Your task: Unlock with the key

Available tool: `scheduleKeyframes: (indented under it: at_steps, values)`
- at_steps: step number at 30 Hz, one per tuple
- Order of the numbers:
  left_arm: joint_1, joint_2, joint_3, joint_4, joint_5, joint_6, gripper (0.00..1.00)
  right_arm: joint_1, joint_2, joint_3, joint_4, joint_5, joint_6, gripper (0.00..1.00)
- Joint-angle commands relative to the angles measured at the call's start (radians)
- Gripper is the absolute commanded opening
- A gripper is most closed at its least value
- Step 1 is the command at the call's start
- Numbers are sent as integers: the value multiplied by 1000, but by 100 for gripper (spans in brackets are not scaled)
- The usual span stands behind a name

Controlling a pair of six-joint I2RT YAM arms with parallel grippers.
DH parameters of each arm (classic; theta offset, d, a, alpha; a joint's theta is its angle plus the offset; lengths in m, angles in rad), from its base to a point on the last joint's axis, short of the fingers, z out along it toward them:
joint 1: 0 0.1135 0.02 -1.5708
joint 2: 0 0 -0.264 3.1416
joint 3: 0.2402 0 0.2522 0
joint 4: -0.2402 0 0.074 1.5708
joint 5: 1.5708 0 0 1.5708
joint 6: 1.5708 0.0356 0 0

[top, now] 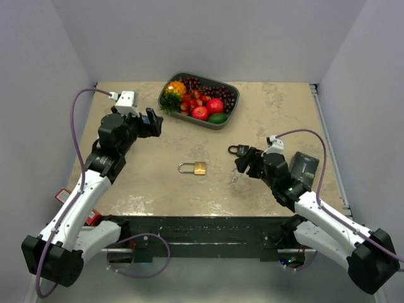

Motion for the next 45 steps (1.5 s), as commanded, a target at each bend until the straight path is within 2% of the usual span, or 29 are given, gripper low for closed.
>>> scheduleKeyframes:
  at_steps: [1, 6, 17, 36, 45]
  values:
    - [-1, -61, -9, 44, -62, 46, 94, 46, 66, 1, -18, 78, 63, 68]
    - [-1, -49, -8, 41, -57, 44, 94, 107, 152, 21, -38, 115, 82, 65]
    - [-1, -40, -9, 40, -43, 38, 94, 250, 264, 30, -78, 238, 161, 63]
    - [-1, -34, -5, 33, -28, 32, 94, 256, 421, 76, -21, 337, 183, 57]
    - [-1, -37, -5, 33, -25, 29, 95, 256, 458, 77, -2, 345, 206, 48]
